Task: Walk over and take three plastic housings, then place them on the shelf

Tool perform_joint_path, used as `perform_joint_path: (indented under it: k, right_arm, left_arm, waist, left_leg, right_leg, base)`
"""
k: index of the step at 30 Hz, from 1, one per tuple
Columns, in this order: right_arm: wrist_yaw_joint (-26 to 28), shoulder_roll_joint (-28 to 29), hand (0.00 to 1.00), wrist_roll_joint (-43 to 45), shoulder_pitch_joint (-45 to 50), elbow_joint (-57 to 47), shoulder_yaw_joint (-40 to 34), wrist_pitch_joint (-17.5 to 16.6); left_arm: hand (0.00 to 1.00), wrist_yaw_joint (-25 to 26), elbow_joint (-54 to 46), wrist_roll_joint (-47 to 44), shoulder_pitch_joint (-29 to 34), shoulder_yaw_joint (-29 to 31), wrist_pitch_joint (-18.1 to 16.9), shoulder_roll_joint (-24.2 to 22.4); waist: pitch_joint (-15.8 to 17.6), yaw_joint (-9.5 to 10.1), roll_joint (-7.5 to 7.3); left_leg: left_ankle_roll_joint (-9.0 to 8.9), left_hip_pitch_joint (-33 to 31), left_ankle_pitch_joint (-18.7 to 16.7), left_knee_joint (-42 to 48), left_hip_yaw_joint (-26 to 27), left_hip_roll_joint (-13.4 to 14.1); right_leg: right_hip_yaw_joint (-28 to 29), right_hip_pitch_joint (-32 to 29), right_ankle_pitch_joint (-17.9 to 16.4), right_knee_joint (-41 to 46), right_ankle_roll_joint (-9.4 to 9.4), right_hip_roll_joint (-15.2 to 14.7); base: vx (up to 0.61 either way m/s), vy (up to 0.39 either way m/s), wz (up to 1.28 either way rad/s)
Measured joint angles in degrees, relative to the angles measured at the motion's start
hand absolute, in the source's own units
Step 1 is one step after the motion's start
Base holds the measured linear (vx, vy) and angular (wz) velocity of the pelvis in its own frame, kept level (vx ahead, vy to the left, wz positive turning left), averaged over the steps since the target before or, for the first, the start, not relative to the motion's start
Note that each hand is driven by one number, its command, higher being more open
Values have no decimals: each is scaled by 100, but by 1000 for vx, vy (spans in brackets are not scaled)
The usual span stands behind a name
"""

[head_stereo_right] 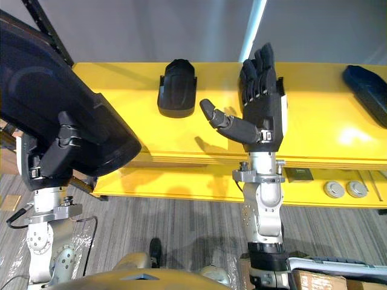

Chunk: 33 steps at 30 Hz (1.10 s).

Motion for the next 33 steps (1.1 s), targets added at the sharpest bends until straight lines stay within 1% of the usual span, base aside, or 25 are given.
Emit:
perform_joint_path:
  k: [1,2,3,4,5,6,7,8,9,10,11,12,13,14,15,16,17,18,19,21,23,26,29,31,33]
  right_arm:
    - [0,29,100,31,39,0,-14,28]
    - [-3,136,100,115,111,30,-51,31]
    - [8,165,100,196,138,52,-36,31]
    - [13,193,100,250,203,57,-5,20]
    - [43,169,100,247,250,58,43,-77]
    - [48,114,100,244,267,60,64,-151]
    - [50,-11,100,241,267,88,92,-270]
    - [48,-138,100,246,271,122,110,-370]
    - [42,-106,100,251,276,167,97,-446]
    - [-139,84,100,220,342,212,116,-485]
    - [-293,138,100,177,398,266,221,-486]
    - [-367,165,100,179,421,303,294,-485]
    - [-455,275,100,177,450,372,401,-481]
    - [-520,387,100,124,473,374,502,-469]
    - [-532,410,100,9,488,370,503,-470]
    - [-521,391,100,-50,501,338,484,-473]
    - [-515,375,100,-48,532,276,464,-480]
    - [-519,379,100,-175,605,162,405,-480]
    - [-518,382,100,-256,649,115,376,-480]
    - [-462,338,100,-265,733,37,355,-481]
    - [-405,239,100,-255,709,38,241,-429]
    - [-381,115,100,-256,660,31,34,-303]
    - [-382,-32,100,-278,671,-153,-6,-234]
    - [-381,-66,100,-370,677,-193,-6,-234]
    - [-341,-179,100,-373,726,-268,1,-234]
  left_arm:
    - [0,-4,3,0,3,-46,1,13]
    - [0,-53,49,22,34,-87,1,15]
    - [0,-82,73,22,64,-87,1,13]
    - [0,-127,112,17,129,-79,1,17]
    - [0,-166,110,12,218,-78,-2,17]
    - [0,-202,110,10,243,-78,-4,16]
    - [0,-314,110,14,283,-78,-6,7]
    - [0,-478,110,17,378,-79,-9,-22]
    - [0,-580,132,12,362,-60,-8,35]
    - [0,-733,170,24,344,-48,25,155]
    - [0,-819,208,74,349,-47,120,195]
    - [0,-853,222,143,348,-34,157,232]
    - [0,-901,236,238,353,-12,213,344]
    - [0,-898,237,285,336,45,300,490]
    - [0,-904,237,322,309,80,368,555]
    - [0,-916,237,331,203,127,484,661]
    - [0,-927,237,267,72,134,555,720]
    - [0,-948,238,103,-142,128,619,743]
    - [0,-920,238,99,-202,125,620,725]
    - [0,-784,240,110,-370,58,619,699]
    - [0,-589,287,199,-478,-130,621,678]
    - [0,-464,293,221,-486,-396,621,637]
    - [0,-456,294,368,-507,-489,636,643]
    - [0,-427,294,448,-545,-505,707,692]
    - [0,-383,448,438,-878,-508,792,883]
  waist:
    - [15,-23,23]
    - [26,-24,55]
    - [48,-31,18]
    - [82,-30,-5]
    - [56,-31,38]
    - [26,-28,86]
    - [-45,0,204]
    - [-158,-3,376]
    - [-142,-23,305]
    - [-113,-13,126]
    - [-89,38,75]
    - [-68,86,19]
    - [-61,179,-72]
    - [-43,116,-90]
    - [-56,46,-112]
    - [-61,-48,-109]
    - [-62,-77,-109]
    - [-77,-157,-135]
    - [-80,-180,-133]
    - [-85,-220,-100]
    - [-96,-254,0]
    - [-120,-316,43]
    - [-111,-349,28]
    - [-112,-349,29]
    - [-111,-365,30]
  left_leg:
    - [-1,-170,-117,306,101,154]
    - [-116,-386,-196,752,228,566]
    - [-226,-453,-225,921,228,750]
    - [-337,-456,-189,1094,184,1044]
    - [-429,-425,-120,1107,41,1221]
    - [-436,-389,-103,1097,-63,1294]
    - [-501,-276,-53,1095,-197,1375]
    - [-956,-146,-422,1092,-196,1340]
    - [-975,-171,-673,1150,-160,1196]
    - [-723,-265,-856,1407,-16,862]
    - [-522,-384,-1022,1616,143,742]
    - [-387,-378,-1085,1646,242,665]
    - [-165,-296,-1093,1544,451,625]
    - [-18,-221,-979,1354,423,484]
    - [44,-169,-907,1244,382,417]
    - [168,-66,-807,975,302,295]
    - [226,10,-705,736,245,197]
    - [293,140,-478,321,175,27]
    - [308,192,-390,169,141,-36]
    - [326,213,-188,-25,126,-179]
    - [350,103,-123,-13,67,-207]
    - [305,77,-16,-163,41,-136]
    - [285,260,170,-535,135,-110]
    - [290,398,202,-668,268,-110]
    - [301,453,205,-749,438,-120]
  right_leg:
    - [-70,7,0,41,0,-26]
    - [-105,30,-2,144,1,-105]
    - [-111,46,-4,221,5,-193]
    - [-102,98,-43,416,82,-420]
    - [-65,95,-128,642,265,-667]
    - [-22,84,-183,738,401,-778]
    - [131,80,-280,825,774,-981]
    - [251,89,-237,775,1078,-1105]
    - [314,101,-166,731,1141,-1280]
    - [444,79,276,591,977,-1596]
    - [492,-72,825,556,644,-1710]
    - [472,-152,1103,549,442,-1794]
    - [345,-269,1409,495,176,-1842]
    - [315,-327,1022,916,330,-1699]
    - [327,-330,729,1062,401,-1530]
    - [467,-311,187,1226,438,-1173]
    - [521,-335,-133,1276,463,-910]
    - [528,-346,-471,1208,424,-567]
    - [533,-341,-518,1099,402,-463]
    - [533,-301,-562,562,258,-251]
    - [531,-216,-449,309,332,-149]
    - [530,-228,-276,165,269,-22]
    - [659,-244,-228,95,233,13]
    - [801,-243,-228,108,233,14]
    - [1002,-323,-226,138,236,12]
  base:
    - [-79,130,74]
    - [-56,102,27]
    - [-52,212,11]
    - [-25,309,-7]
    - [-8,349,-12]
    - [23,424,-25]
    - [42,510,-33]
    - [38,708,-26]
    - [-1,633,-15]
    - [-82,766,-10]
    - [-100,610,-21]
    - [-84,668,-41]
    - [-10,411,-27]
    - [7,336,-9]
    - [17,250,31]
    - [3,185,39]
    - [-8,237,55]
    - [-14,170,45]
    - [-13,165,41]
    - [7,65,19]
    - [24,-8,19]
    - [-11,-23,9]
    - [-33,-21,-15]
    - [-30,7,-35]
    - [-45,31,-37]
